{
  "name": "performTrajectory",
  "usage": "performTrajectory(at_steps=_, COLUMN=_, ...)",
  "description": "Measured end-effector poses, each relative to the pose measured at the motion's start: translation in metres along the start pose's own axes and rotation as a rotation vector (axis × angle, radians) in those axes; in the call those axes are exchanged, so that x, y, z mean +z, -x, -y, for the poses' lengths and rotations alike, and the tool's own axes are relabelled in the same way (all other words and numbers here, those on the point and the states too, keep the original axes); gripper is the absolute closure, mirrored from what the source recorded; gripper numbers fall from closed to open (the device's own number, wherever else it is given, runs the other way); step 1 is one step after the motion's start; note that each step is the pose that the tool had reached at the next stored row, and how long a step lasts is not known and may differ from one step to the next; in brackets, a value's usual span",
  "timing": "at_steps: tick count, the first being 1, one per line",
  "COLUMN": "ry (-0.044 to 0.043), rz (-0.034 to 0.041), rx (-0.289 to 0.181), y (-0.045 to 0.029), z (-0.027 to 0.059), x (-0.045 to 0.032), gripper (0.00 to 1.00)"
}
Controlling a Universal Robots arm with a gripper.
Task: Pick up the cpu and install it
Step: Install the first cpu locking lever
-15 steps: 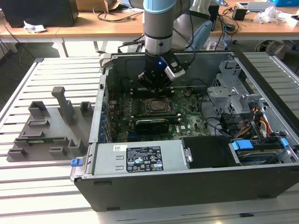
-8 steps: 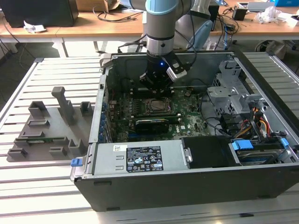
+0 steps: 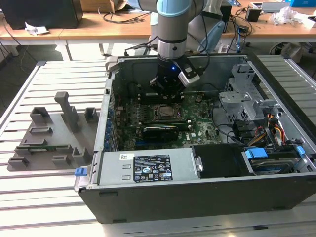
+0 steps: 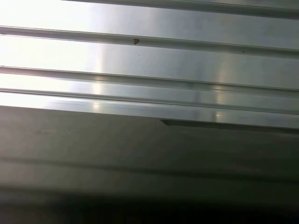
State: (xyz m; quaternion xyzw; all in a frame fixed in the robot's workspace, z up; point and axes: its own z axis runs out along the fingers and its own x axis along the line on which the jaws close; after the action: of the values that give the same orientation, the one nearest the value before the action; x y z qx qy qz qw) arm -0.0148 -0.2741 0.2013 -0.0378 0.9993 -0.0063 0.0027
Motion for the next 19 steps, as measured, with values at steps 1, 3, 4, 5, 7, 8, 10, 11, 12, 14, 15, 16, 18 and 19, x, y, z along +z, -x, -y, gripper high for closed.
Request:
performTrajectory(at_steps=1, ry=-0.0002, rz=-0.0003, rx=0.000, y=0.0010, z=0.0001, x=0.0002, gripper=0.89)
performTrajectory(at_steps=3, ry=-0.0016, rz=0.0000, rx=0.000, y=0.0028, z=0.0001, x=0.0004, gripper=0.89)
performTrajectory(at_steps=4, ry=-0.0043, rz=0.0002, rx=0.000, y=0.0030, z=0.0000, x=0.0001, gripper=0.89)
performTrajectory(at_steps=5, ry=-0.0104, rz=0.0000, rx=0.000, y=0.0031, z=0.0001, x=-0.0012, gripper=0.89)
performTrajectory(at_steps=7, ry=-0.0249, rz=-0.0018, rx=0.000, y=0.0030, z=0.0003, x=-0.0064, gripper=0.89)
performTrajectory(at_steps=8, ry=-0.0286, rz=-0.0021, rx=0.000, y=0.0031, z=0.0003, x=-0.0076, gripper=0.89)
performTrajectory(at_steps=10, ry=-0.0337, rz=-0.0024, rx=0.000, y=0.0030, z=0.0005, x=-0.0078, gripper=0.89)
performTrajectory(at_steps=11, ry=-0.0354, rz=-0.0027, rx=0.000, y=0.0028, z=0.0021, x=-0.0079, gripper=0.89)
performTrajectory(at_steps=12, ry=-0.0359, rz=-0.0027, rx=0.000, y=0.0027, z=0.0043, x=-0.0078, gripper=0.89)
performTrajectory(at_steps=14, ry=-0.0371, rz=-0.0027, rx=0.000, y=0.0024, z=0.0088, x=-0.0077, gripper=0.89)
performTrajectory(at_steps=15, ry=-0.0378, rz=-0.0029, rx=0.000, y=0.0022, z=0.0107, x=-0.0077, gripper=0.89)
performTrajectory(at_steps=16, ry=-0.0381, rz=-0.0029, rx=0.000, y=0.0020, z=0.0130, x=-0.0077, gripper=0.89)
performTrajectory(at_steps=18, ry=-0.0392, rz=-0.0030, rx=0.000, y=0.0018, z=0.0157, x=-0.0075, gripper=0.89)
performTrajectory(at_steps=19, ry=-0.0394, rz=-0.0030, rx=0.000, y=0.0017, z=0.0175, x=-0.0073, gripper=0.89)
